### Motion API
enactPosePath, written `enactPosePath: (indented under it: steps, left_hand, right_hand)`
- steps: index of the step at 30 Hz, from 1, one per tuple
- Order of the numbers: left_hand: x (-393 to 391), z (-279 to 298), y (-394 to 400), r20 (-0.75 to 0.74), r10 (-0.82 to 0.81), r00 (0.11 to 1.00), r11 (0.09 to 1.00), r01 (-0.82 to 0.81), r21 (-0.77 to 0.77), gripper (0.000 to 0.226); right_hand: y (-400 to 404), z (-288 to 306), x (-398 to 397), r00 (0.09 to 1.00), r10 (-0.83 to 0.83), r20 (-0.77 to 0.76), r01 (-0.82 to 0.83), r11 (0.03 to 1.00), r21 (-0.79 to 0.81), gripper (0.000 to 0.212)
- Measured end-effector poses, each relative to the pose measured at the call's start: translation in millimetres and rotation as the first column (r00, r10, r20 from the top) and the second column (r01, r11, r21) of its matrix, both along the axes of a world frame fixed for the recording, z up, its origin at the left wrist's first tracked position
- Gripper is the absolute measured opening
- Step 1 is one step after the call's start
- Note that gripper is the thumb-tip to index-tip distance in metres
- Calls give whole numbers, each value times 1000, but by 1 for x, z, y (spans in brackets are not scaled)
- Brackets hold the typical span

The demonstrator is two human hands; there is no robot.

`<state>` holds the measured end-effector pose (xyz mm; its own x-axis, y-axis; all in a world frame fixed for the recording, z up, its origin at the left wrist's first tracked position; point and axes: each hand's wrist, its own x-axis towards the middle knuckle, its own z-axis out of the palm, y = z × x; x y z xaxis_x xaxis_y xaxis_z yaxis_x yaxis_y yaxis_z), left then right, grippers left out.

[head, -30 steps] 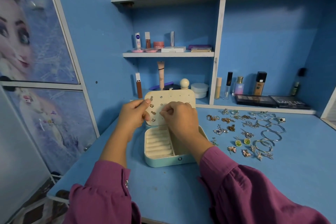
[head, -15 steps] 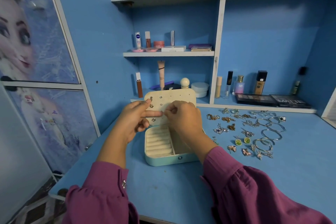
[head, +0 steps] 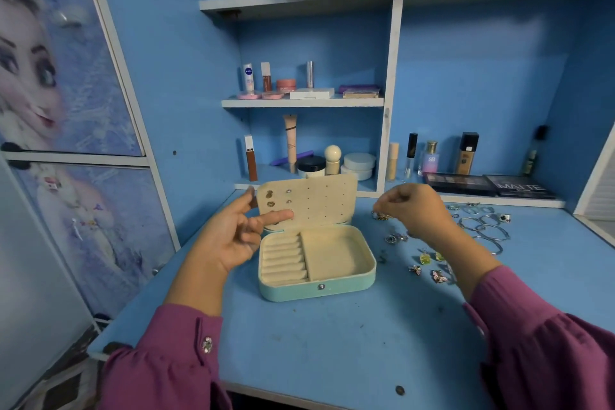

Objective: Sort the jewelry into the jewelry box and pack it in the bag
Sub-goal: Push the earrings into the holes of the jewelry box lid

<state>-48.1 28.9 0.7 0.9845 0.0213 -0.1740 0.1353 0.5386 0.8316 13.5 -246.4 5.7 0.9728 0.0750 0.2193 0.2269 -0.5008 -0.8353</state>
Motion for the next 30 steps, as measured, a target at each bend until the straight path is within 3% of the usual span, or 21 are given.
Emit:
enactPosePath:
  steps: [8,15,18,19,22,30]
  left_hand:
    - [3,-6,3,-64,-45,997,988,35,-153,23]
    - [6,-11,3,-111,-53,992,988,36,-148,27]
    - [7,-11,3,-84,-89,992,991,80,-106,45]
    - [7,-10,4,-86,-98,991,993,92,-67,44]
    - [6,-10,3,-117,-80,990,996,84,27,10]
    - [10,-15,5,-109,-42,993,991,55,119,23]
  right_hand:
    - [-29,-3,-2,969,207,-135,-241,913,-330,2]
    - [-13,-9,-7,978,160,-135,-209,796,-568,8]
    - [-12,-9,-8,980,156,-127,-201,777,-596,6]
    - [-12,-8,-8,979,160,-126,-204,775,-598,6]
    - [-13,-7,-8,978,171,-119,-208,764,-611,7]
    - [-14,-4,-11,980,158,-119,-196,707,-680,4]
